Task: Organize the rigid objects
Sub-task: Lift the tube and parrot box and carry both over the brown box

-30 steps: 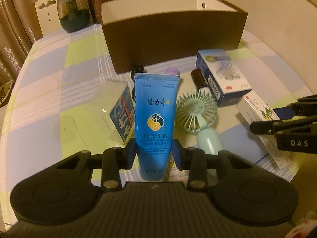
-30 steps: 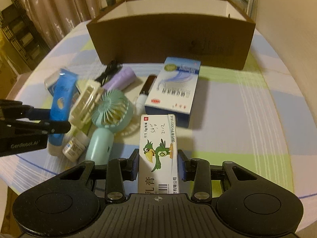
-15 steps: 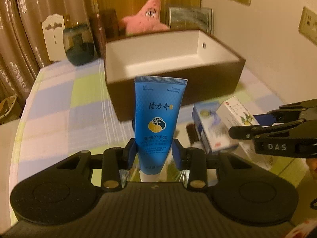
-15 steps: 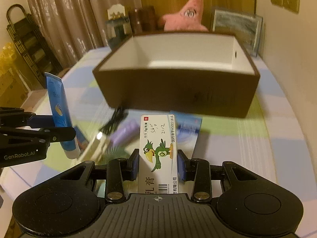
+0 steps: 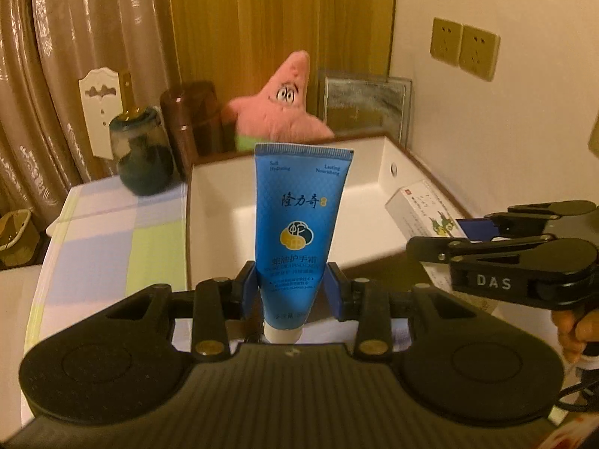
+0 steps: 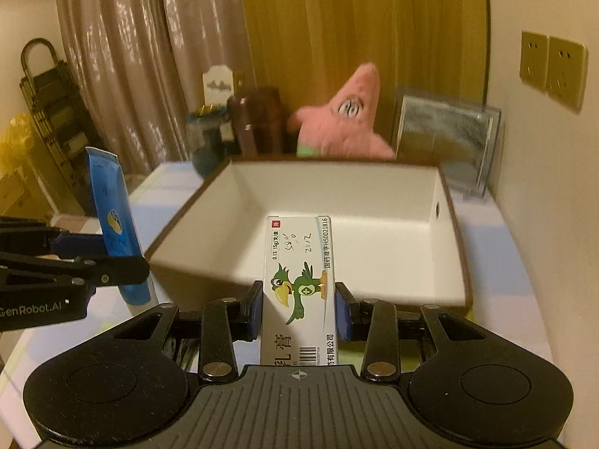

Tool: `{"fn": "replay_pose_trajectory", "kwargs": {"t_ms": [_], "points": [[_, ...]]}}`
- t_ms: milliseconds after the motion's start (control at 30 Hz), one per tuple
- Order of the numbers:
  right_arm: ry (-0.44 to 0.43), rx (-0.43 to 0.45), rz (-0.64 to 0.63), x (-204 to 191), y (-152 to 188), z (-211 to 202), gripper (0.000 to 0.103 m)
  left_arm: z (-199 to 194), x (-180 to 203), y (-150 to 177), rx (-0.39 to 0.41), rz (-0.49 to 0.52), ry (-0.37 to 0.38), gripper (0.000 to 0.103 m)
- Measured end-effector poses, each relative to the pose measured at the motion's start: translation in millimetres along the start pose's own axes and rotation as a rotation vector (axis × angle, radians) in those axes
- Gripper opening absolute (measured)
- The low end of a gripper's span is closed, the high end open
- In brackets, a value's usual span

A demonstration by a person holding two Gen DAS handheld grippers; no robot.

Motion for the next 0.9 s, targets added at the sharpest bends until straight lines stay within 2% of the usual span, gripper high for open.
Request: {"fn": "replay_pose_trajectory", "kwargs": {"t_ms": [200, 400, 633, 900], "points": [[0.011, 0.039, 0.002, 22, -34, 22, 0.039, 31, 7, -37, 0.015, -0.024, -0.004, 0.035], [0.023, 0.031, 0.010, 41, -42, 51, 0.039, 66, 11, -52, -0.011, -0.049, -0.005, 0.035], [0.029, 0.018, 0.023, 58, -39, 84, 0.039, 110, 13, -43, -0.091, -0.073, -0.003, 0.035], [0.029, -0.052, 0.041, 72, -21, 115, 0.039, 160, 14, -14, -0.268, -0.115, 0.002, 0.035]]}}
Point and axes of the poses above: each gripper's, at about its wrist camera, not at the fingertips, and z roughly the way its jaws point, x to its right, y to its underside, the point moved 9 cm from there along z, roughly the way its jaws point, and after that the axes turned 7 degrees about -z, right-handed, at the moved point
